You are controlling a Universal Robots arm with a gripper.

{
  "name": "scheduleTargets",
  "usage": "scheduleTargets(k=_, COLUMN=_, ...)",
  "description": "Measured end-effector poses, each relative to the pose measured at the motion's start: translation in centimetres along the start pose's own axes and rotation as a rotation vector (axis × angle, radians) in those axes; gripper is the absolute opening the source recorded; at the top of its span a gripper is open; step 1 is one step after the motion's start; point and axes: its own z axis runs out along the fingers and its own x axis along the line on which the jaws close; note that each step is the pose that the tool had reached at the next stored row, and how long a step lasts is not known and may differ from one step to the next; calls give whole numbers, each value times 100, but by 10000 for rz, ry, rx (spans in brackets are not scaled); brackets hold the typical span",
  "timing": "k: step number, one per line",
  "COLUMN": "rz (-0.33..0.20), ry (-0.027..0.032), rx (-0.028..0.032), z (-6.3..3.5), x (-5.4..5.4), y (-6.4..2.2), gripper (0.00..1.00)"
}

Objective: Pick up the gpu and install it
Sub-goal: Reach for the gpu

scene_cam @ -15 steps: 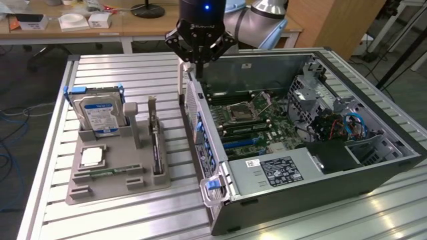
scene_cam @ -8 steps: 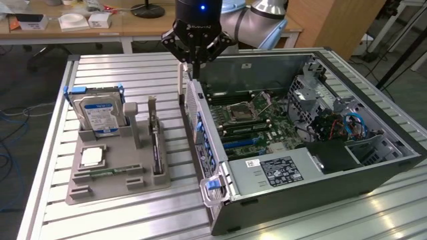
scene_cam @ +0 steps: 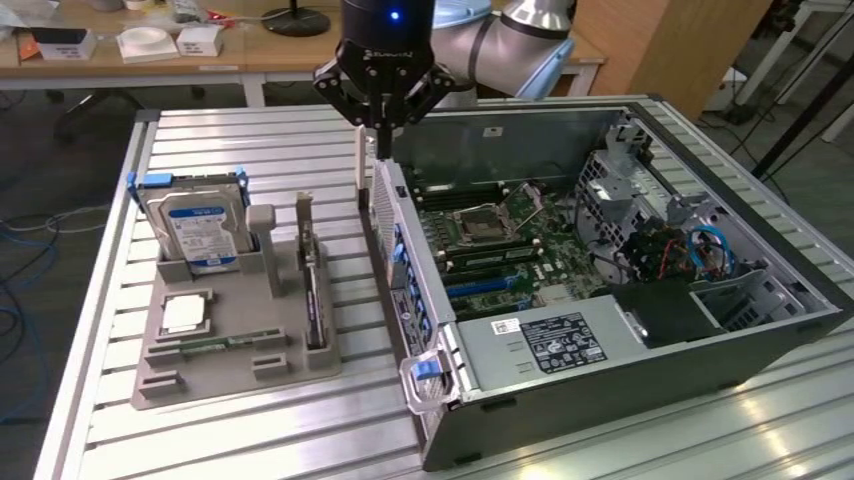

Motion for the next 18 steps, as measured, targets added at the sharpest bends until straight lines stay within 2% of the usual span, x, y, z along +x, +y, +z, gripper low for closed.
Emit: scheduleTargets(k=18, rz=0, ry=0, rx=0, z=10, x=195, y=-15, gripper=11)
